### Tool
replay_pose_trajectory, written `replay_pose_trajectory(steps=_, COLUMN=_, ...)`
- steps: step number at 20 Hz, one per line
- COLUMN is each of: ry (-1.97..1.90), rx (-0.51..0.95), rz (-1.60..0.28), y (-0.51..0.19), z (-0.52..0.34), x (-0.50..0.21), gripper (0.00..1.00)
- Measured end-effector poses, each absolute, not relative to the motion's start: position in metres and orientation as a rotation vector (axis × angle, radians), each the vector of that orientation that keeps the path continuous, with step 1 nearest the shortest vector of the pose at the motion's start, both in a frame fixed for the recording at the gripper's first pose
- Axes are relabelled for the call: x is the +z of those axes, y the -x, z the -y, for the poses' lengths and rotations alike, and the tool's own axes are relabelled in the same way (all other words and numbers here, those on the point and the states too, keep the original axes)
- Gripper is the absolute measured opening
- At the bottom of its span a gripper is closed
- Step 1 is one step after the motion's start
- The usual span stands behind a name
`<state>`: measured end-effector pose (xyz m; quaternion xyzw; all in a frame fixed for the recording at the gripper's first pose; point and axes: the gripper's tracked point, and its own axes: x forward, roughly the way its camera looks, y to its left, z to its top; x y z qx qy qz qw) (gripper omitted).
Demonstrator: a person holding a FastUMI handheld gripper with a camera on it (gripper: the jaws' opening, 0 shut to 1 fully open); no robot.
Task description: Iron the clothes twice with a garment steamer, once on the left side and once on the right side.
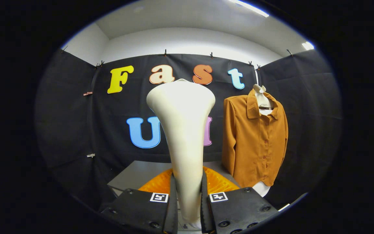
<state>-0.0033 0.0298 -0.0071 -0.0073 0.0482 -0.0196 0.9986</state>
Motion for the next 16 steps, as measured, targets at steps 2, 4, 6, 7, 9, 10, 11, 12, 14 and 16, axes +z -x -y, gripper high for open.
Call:
replay_pose_trajectory(steps=2, ry=0.017, rx=-0.041, rz=-0.094, y=0.0036, z=-0.0301, x=-0.0066, gripper=0.31)
replay_pose_trajectory(steps=4, ry=0.018, rx=-0.042, rz=-0.096, y=0.0021, z=-0.0300, x=-0.0069, gripper=0.31)
replay_pose_trajectory(steps=6, ry=0.017, rx=-0.042, rz=-0.096, y=0.0020, z=-0.0315, x=-0.0064, gripper=0.31)
replay_pose_trajectory(steps=7, ry=0.017, rx=-0.042, rz=-0.095, y=0.0021, z=-0.0320, x=-0.0062, gripper=0.31)
replay_pose_trajectory(steps=9, ry=0.023, rx=-0.040, rz=-0.094, y=0.0020, z=-0.0320, x=-0.0064, gripper=0.31)
replay_pose_trajectory(steps=10, ry=0.026, rx=-0.041, rz=-0.092, y=0.0016, z=-0.0315, x=-0.0057, gripper=0.31)
replay_pose_trajectory(steps=11, ry=0.027, rx=-0.044, rz=-0.091, y=0.0016, z=-0.0304, x=-0.0053, gripper=0.31)
replay_pose_trajectory(steps=12, ry=0.027, rx=-0.047, rz=-0.089, y=0.0016, z=-0.0289, x=-0.0050, gripper=0.31)
replay_pose_trajectory(steps=14, ry=0.028, rx=-0.049, rz=-0.088, y=0.0014, z=-0.0288, x=-0.0042, gripper=0.31)
replay_pose_trajectory(steps=16, ry=0.034, rx=-0.048, rz=-0.089, y=0.0017, z=-0.0290, x=-0.0047, gripper=0.31)
